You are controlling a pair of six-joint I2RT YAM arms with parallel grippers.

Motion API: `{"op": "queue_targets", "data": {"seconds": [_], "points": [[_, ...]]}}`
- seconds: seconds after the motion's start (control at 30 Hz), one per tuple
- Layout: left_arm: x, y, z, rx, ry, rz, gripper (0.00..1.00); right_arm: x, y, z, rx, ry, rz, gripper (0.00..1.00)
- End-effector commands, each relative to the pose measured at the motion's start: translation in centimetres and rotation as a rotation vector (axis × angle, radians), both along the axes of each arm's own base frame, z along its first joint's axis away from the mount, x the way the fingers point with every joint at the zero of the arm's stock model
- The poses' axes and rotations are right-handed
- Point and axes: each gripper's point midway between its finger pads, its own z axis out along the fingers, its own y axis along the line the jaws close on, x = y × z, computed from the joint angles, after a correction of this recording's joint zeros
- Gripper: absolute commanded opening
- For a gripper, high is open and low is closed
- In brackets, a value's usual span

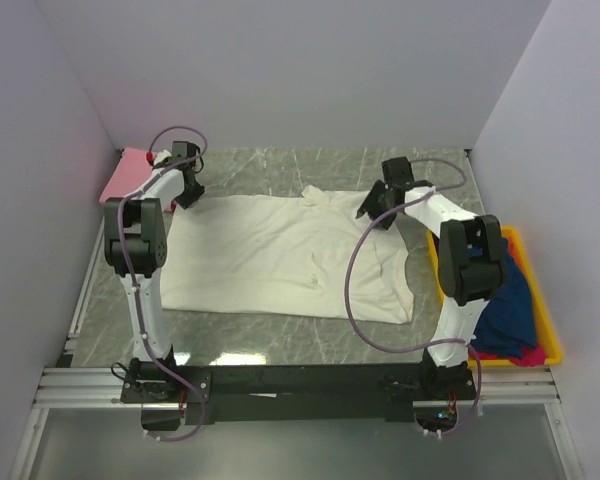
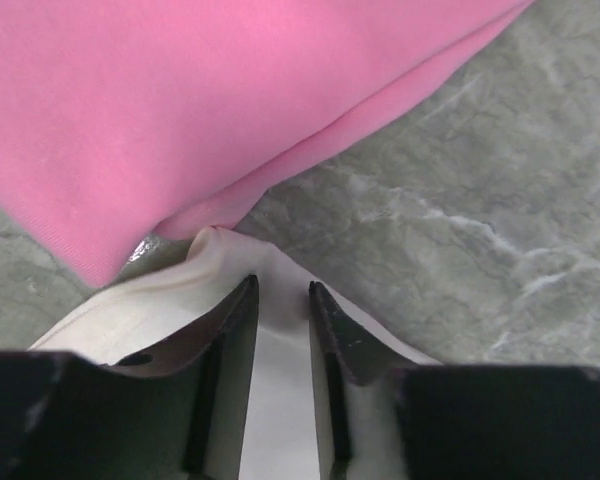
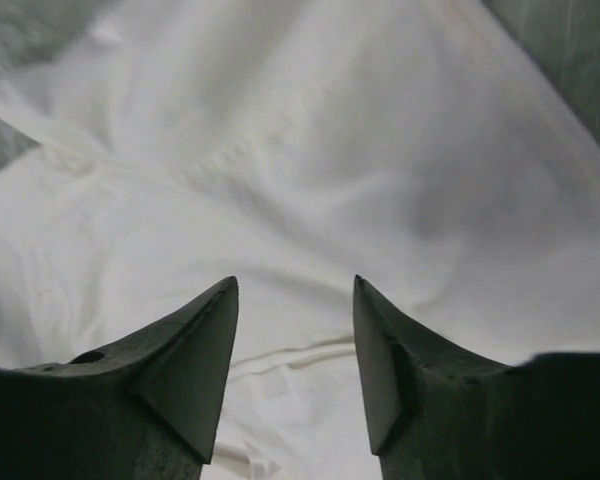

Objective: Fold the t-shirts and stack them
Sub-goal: Fold the tshirt

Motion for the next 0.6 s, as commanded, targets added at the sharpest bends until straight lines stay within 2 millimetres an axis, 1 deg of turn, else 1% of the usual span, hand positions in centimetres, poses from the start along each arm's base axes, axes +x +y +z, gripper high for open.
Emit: {"op": "queue_targets", "data": {"seconds": [0.0, 0.03, 0.07, 0.1, 0.13, 0.17, 0.2, 0.23, 0.27, 0.3, 0.33, 0.37, 0.4, 0.43, 0.47, 0.57], "points": [[1.2, 0.1, 0.9, -0.024, -0.032, 0.017, 0.31, 3.9, -1.3, 4.8, -0.078, -0.138, 0.000, 0.59], [1.3, 0.3, 0.9, -0.026, -0.034, 0.022, 0.27, 4.5, -1.5, 4.5, -0.095, -0.133, -0.003, 0.59], [1.4, 0.2, 0.9, -0.034, -0.038, 0.017, 0.23, 5.5, -1.9, 5.5, -0.116, -0.151, -0.011, 0.62], [1.4, 0.2, 0.9, -0.035, -0.039, 0.014, 0.17, 6.0, -1.8, 5.6, -0.124, -0.155, -0.006, 0.64], [1.4, 0.3, 0.9, -0.037, -0.041, 0.016, 0.10, 6.5, -2.0, 4.7, -0.135, -0.137, 0.005, 0.65], [1.6, 0.3, 1.4, -0.040, -0.059, 0.014, 0.03, 7.6, -2.4, 5.5, -0.151, -0.153, -0.007, 0.66], [1.5, 0.2, 1.3, -0.044, -0.060, 0.008, 0.01, 8.2, -2.7, 5.5, -0.167, -0.157, -0.006, 0.68], [1.5, 0.1, 1.5, -0.048, -0.070, 0.003, 0.01, 8.5, -2.8, 4.3, -0.173, -0.132, -0.005, 0.70], [1.3, -0.1, 1.8, -0.056, -0.078, -0.004, 0.01, 9.7, -3.1, 5.1, -0.169, -0.158, -0.009, 0.71], [1.6, -0.3, 2.2, -0.062, -0.100, -0.011, 0.01, 10.2, -3.2, 5.0, -0.170, -0.161, -0.005, 0.73], [1.6, -0.4, 2.5, -0.067, -0.112, -0.016, 0.01, 10.6, -3.4, 3.9, -0.175, -0.139, -0.003, 0.73], [1.4, -0.5, 2.7, -0.073, -0.119, -0.022, 0.01, 11.6, -3.5, 4.5, -0.175, -0.157, -0.007, 0.73], [1.7, -0.7, 3.1, -0.080, -0.143, -0.030, 0.01, 12.0, -4.0, 4.2, -0.179, -0.149, -0.018, 0.73], [1.7, -0.8, 3.2, -0.084, -0.147, -0.033, 0.01, 11.7, -4.4, 2.3, -0.190, -0.086, -0.029, 0.73], [1.7, -0.8, 3.5, -0.086, -0.152, -0.035, 0.01, 12.5, -4.6, 3.1, -0.192, -0.097, -0.042, 0.73], [1.8, -0.9, 4.2, -0.090, -0.172, -0.044, 0.01, 12.4, -4.6, 1.3, -0.186, -0.055, -0.049, 0.68]]}}
